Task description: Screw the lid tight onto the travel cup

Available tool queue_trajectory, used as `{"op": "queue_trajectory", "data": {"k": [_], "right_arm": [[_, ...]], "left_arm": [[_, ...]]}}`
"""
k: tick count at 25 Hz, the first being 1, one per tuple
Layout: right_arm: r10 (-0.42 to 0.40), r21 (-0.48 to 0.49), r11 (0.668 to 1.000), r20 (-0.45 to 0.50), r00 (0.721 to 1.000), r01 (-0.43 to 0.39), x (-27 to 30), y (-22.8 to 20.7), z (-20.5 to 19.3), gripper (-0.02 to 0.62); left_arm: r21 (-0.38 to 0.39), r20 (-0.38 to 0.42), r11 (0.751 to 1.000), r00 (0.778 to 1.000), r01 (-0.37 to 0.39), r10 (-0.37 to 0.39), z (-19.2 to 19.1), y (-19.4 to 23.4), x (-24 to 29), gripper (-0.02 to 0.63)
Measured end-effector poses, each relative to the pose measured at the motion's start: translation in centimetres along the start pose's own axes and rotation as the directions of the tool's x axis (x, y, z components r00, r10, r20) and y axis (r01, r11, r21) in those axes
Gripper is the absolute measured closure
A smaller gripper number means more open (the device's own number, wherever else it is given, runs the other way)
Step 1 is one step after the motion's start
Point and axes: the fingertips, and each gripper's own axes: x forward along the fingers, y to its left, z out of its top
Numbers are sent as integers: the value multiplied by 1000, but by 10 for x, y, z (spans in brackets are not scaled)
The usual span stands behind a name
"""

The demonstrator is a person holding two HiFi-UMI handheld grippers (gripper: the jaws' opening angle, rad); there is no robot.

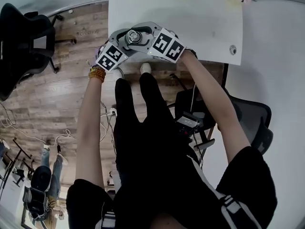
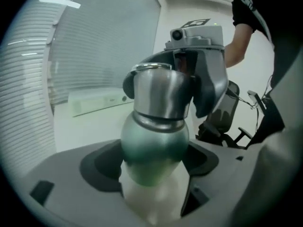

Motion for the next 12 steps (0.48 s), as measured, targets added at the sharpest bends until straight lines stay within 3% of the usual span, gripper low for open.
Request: {"op": "queue_trajectory", "data": {"k": [2, 3, 4, 6, 9, 11, 12], "right_arm": [[-1, -15, 1000, -4, 1000, 1, 1, 0, -1, 328], [-12, -9, 1000, -3, 1000, 12, 1, 2, -2, 287], [-33, 11, 999, 8, 999, 33, -1, 3, -1, 233], [-131, 88, 988, 27, 991, 128, -8, 3, 2, 235], [-335, 174, 926, -37, 941, 336, -11, -7, 0, 260], [-418, 187, 886, -72, 906, 423, -9, -12, -1, 337], [-437, 178, 878, -76, 896, 443, -8, -13, 0, 337]], "left_arm": [[0, -4, 999, 999, 49, -49, 0, 1, 1, 222], [-17, 4, 999, 999, 38, -38, -1, 2, 0, 217], [-41, 18, 999, 1000, 3, -3, -1, 4, -3, 201], [-96, 47, 988, 990, -125, 130, -2, 7, -12, 199], [-195, 50, 916, 930, -350, 365, -2, 8, -20, 210], [-260, 28, 855, 881, -449, 472, -2, 7, -18, 256], [-289, 18, 828, 863, -480, 506, -2, 8, -17, 255]]}}
